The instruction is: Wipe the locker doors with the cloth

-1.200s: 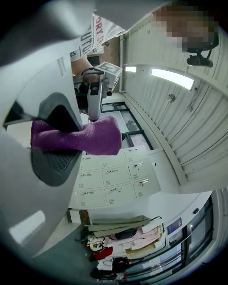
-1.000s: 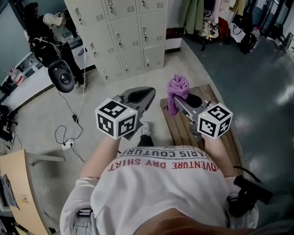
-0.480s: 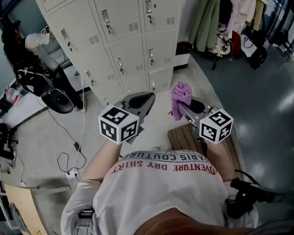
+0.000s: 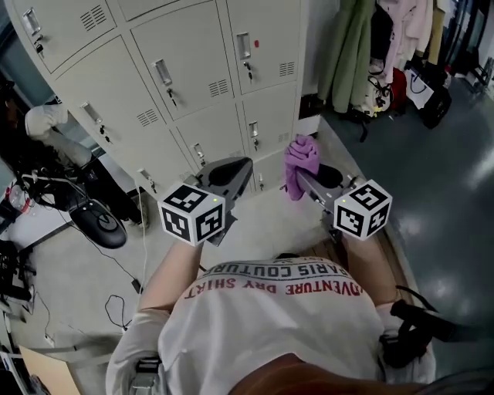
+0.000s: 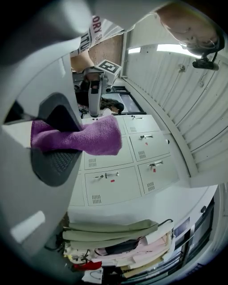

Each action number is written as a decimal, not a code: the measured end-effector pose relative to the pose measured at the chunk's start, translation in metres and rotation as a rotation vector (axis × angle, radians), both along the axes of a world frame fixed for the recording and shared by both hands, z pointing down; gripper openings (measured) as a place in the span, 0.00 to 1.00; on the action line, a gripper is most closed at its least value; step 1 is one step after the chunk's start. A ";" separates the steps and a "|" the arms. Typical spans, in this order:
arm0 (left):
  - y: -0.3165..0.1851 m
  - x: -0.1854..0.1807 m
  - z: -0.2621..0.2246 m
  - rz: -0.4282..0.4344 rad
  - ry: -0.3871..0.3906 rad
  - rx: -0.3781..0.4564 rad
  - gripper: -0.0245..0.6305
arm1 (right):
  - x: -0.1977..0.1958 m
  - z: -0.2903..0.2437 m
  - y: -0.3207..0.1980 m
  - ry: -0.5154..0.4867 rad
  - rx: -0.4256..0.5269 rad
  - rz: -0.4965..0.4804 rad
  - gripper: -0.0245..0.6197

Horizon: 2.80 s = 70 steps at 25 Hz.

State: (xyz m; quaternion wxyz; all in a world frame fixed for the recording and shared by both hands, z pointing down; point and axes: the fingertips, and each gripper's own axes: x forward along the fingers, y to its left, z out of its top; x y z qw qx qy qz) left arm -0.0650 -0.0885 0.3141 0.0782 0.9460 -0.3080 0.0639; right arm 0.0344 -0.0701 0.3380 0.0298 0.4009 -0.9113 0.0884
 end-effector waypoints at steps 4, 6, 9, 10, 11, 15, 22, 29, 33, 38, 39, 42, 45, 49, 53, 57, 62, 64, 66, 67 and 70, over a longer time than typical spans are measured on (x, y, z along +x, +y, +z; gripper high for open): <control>-0.044 -0.003 -0.006 -0.029 0.004 0.018 0.04 | -0.003 -0.016 -0.052 -0.008 0.036 -0.019 0.17; -0.072 -0.008 -0.009 -0.052 0.016 0.012 0.04 | -0.006 -0.023 -0.082 -0.005 0.046 -0.027 0.17; -0.112 -0.011 -0.011 -0.080 0.040 -0.003 0.04 | -0.004 -0.026 -0.126 0.005 0.048 -0.038 0.17; -0.126 -0.010 -0.012 -0.087 0.040 -0.004 0.04 | -0.003 -0.026 -0.141 0.006 0.047 -0.043 0.17; -0.140 -0.008 -0.012 -0.094 0.037 0.000 0.04 | -0.002 -0.025 -0.155 0.007 0.047 -0.048 0.17; -0.185 0.009 -0.006 -0.105 0.036 0.011 0.04 | 0.008 -0.014 -0.201 0.016 0.039 -0.072 0.17; -0.246 0.029 -0.005 -0.139 0.054 0.023 0.04 | 0.022 -0.005 -0.263 0.027 0.031 -0.140 0.17; -0.279 0.028 0.013 -0.167 0.049 -0.016 0.04 | 0.026 0.011 -0.311 -0.006 -0.008 -0.126 0.17; -0.292 0.026 0.010 -0.167 0.053 -0.005 0.04 | 0.022 -0.002 -0.322 -0.042 0.025 -0.162 0.17; -0.308 0.032 -0.001 -0.150 0.048 0.014 0.04 | 0.020 -0.033 -0.340 -0.035 0.088 -0.163 0.17; -0.311 0.032 -0.004 -0.148 0.047 0.020 0.04 | 0.018 -0.045 -0.344 -0.028 0.113 -0.163 0.17; -0.315 0.030 -0.015 -0.146 0.045 0.036 0.04 | 0.011 -0.088 -0.358 -0.014 0.206 -0.156 0.17; -0.319 0.027 -0.022 -0.148 0.042 0.039 0.04 | 0.001 -0.134 -0.374 -0.017 0.292 -0.154 0.17; -0.328 0.020 -0.035 -0.149 0.036 0.056 0.04 | -0.021 -0.185 -0.397 -0.052 0.359 -0.162 0.17; -0.334 0.013 -0.040 -0.142 0.025 0.061 0.04 | -0.043 -0.210 -0.418 -0.033 0.396 -0.152 0.17; -0.346 0.007 -0.042 -0.146 0.028 0.065 0.04 | -0.059 -0.208 -0.443 -0.004 0.381 -0.138 0.17; -0.358 -0.001 -0.043 -0.153 0.035 0.062 0.04 | -0.070 -0.197 -0.465 0.021 0.354 -0.122 0.17; -0.362 -0.003 -0.043 -0.155 0.036 0.061 0.04 | -0.070 -0.199 -0.468 0.020 0.357 -0.119 0.17; -0.365 -0.005 -0.044 -0.158 0.037 0.061 0.04 | -0.071 -0.200 -0.469 0.027 0.365 -0.115 0.17; -0.366 -0.005 -0.043 -0.158 0.038 0.061 0.04 | -0.071 -0.200 -0.469 0.031 0.368 -0.112 0.17; -0.368 -0.002 -0.041 -0.154 0.042 0.057 0.04 | -0.069 -0.199 -0.469 0.038 0.363 -0.116 0.17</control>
